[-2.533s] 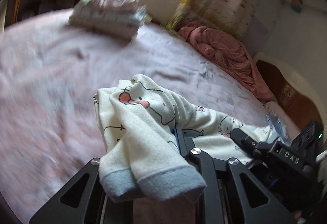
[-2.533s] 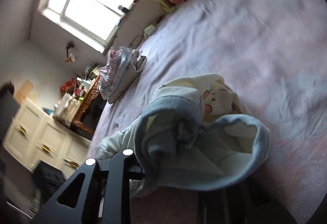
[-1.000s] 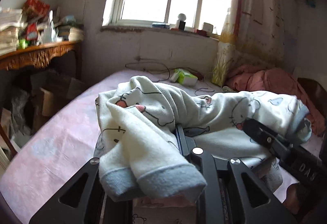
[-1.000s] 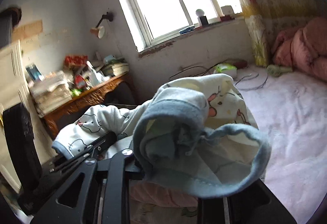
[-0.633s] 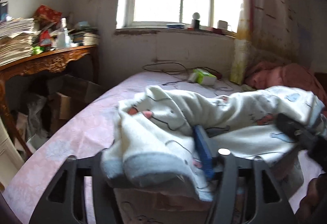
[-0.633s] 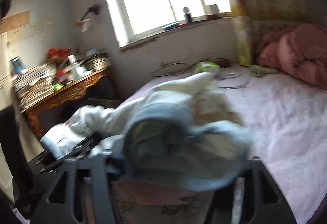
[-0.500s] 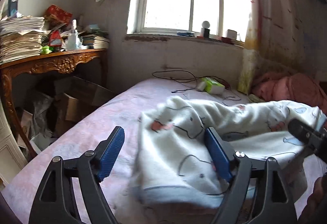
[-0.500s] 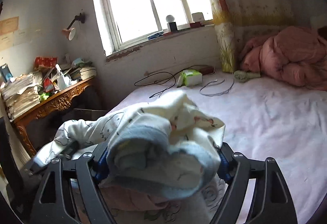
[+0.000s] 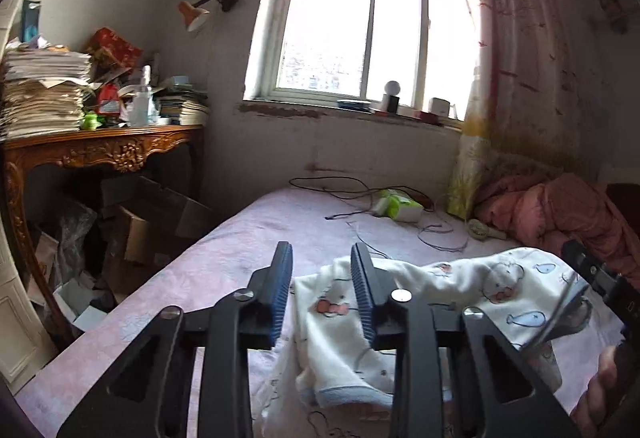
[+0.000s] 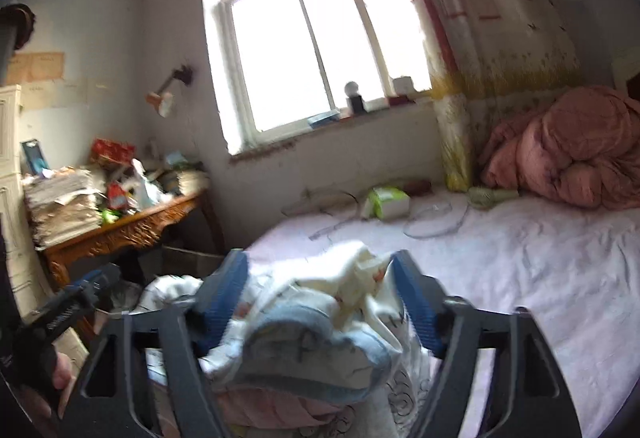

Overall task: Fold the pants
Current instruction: 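Carry the pants bundle with both grippers toward the stack of folded clothes, then lower the pants onto the clothes stack and open both grippers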

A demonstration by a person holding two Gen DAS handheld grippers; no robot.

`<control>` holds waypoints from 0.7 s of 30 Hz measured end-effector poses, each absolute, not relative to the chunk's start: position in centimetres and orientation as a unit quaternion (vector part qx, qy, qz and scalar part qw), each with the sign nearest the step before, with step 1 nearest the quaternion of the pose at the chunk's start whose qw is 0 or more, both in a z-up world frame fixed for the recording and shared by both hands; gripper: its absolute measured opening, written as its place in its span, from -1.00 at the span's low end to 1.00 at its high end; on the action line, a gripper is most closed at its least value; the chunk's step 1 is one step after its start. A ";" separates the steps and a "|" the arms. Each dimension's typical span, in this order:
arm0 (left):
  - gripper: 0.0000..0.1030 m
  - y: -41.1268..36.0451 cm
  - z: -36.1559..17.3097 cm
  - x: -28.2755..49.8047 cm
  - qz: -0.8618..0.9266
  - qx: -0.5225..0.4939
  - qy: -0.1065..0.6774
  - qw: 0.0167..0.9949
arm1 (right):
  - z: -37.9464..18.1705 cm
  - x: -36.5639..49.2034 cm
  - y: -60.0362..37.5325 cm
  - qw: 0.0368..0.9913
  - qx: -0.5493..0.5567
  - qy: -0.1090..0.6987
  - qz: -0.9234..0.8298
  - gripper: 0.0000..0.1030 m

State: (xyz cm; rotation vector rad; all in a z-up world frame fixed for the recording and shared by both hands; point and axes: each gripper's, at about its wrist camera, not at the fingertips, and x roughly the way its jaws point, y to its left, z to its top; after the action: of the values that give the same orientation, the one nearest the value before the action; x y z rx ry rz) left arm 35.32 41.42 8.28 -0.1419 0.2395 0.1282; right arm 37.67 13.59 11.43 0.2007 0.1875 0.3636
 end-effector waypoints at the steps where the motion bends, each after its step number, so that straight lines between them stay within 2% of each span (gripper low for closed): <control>1: -0.51 40.9 8.0 35.6 0.064 -0.063 0.121 0.989 | 11.5 37.7 13.8 0.973 0.094 0.098 0.188 -0.02; 2: -0.54 40.4 7.6 36.0 0.066 -0.054 0.129 0.988 | 11.4 37.9 14.2 0.971 0.090 0.105 0.194 -0.20; 4: -0.59 39.5 6.6 37.1 0.083 -0.036 0.148 0.985 | 10.7 38.9 15.0 0.970 0.074 0.132 0.191 -0.29; 6: -0.59 39.1 5.3 38.5 0.113 -0.030 0.177 0.977 | 9.5 40.1 15.9 0.971 0.054 0.168 0.159 -0.31; 10: -0.59 40.4 2.8 40.8 0.096 -0.083 0.238 0.963 | 8.0 41.8 15.8 0.965 0.058 0.214 0.140 -0.31; 12: -0.59 41.3 1.7 41.4 0.084 -0.107 0.253 0.958 | 7.4 42.5 15.5 0.957 0.073 0.240 0.144 -0.24; 14: -0.59 41.7 1.1 41.6 0.078 -0.117 0.260 0.955 | 6.8 43.1 15.3 0.953 0.080 0.254 0.143 -0.01; 16: -0.59 41.5 1.2 41.5 0.073 -0.115 0.257 0.957 | 6.2 43.5 15.3 0.955 0.070 0.253 0.138 0.03; 17: -0.59 41.2 1.2 41.4 0.076 -0.108 0.255 0.958 | 5.9 43.6 15.4 0.958 0.060 0.250 0.129 0.18; 18: -0.59 40.9 1.1 41.3 0.079 -0.101 0.254 0.959 | 5.8 43.7 15.4 0.960 0.053 0.247 0.117 0.26; 21: -0.57 40.6 1.5 41.1 0.082 -0.093 0.249 0.961 | 5.5 44.2 14.7 0.955 0.077 0.256 0.127 0.30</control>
State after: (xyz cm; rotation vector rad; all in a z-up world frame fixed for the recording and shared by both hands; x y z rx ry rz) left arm 41.08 40.61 1.48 -0.1882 0.5043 0.1655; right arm 44.20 14.66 5.49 0.1568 0.5199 0.2588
